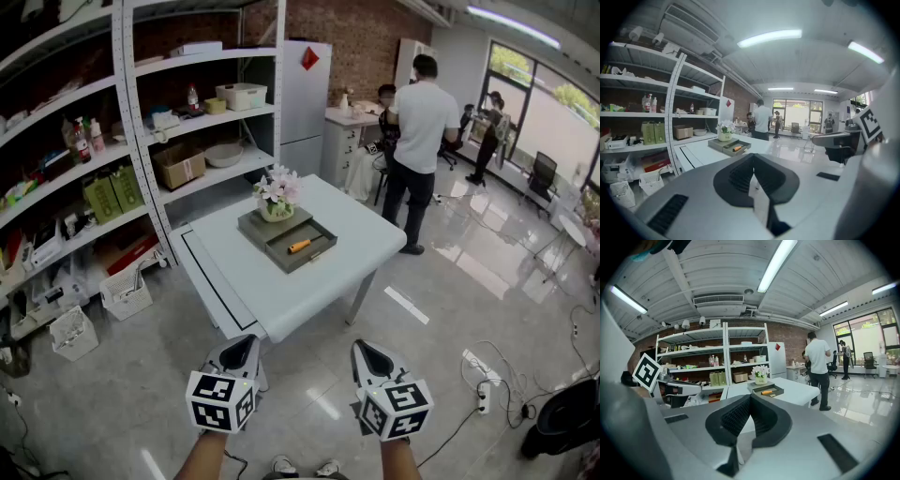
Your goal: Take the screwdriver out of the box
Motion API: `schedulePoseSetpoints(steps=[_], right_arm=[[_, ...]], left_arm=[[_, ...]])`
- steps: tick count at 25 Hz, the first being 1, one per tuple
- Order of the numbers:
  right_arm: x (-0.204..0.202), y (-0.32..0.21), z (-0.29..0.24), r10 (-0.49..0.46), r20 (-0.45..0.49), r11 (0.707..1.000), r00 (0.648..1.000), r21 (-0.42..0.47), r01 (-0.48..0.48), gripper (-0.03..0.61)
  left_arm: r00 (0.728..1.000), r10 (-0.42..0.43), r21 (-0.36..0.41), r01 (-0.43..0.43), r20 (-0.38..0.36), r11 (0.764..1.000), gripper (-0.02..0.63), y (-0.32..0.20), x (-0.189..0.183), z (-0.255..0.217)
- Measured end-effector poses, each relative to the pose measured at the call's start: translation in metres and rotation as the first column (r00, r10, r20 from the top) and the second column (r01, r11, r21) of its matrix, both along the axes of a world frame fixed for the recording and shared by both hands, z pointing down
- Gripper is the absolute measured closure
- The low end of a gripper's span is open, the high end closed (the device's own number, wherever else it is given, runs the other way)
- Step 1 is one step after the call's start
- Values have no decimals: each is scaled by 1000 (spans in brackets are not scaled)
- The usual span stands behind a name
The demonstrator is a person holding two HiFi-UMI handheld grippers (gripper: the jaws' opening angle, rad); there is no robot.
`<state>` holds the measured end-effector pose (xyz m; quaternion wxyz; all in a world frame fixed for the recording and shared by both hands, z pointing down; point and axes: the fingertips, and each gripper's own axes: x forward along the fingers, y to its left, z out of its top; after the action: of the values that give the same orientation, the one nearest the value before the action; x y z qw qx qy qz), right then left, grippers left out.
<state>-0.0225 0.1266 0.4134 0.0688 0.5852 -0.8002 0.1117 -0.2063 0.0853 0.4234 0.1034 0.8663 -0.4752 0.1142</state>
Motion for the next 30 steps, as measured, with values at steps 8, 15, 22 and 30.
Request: schedulePoseSetpoints(steps=[8, 15, 22, 30], right_arm=[[-5, -2, 3, 34, 22, 999, 999, -10, -34, 572], [-6, -13, 6, 34, 34, 999, 999, -11, -34, 572], [6, -47, 10, 6, 42, 1000, 999, -9, -5, 572], [31, -122, 18, -56, 52, 998, 997, -22, 57, 572]], left_arm=[[1000, 21, -8, -21, -3, 1000, 607, -6, -5, 1], [999, 36, -10, -36, -8, 999, 607, -18, 1, 5], [1000, 23, -22, -24, -16, 999, 606, -49, 18, 13], [1000, -25, -39, 24, -14, 999, 586, -118, 43, 22]])
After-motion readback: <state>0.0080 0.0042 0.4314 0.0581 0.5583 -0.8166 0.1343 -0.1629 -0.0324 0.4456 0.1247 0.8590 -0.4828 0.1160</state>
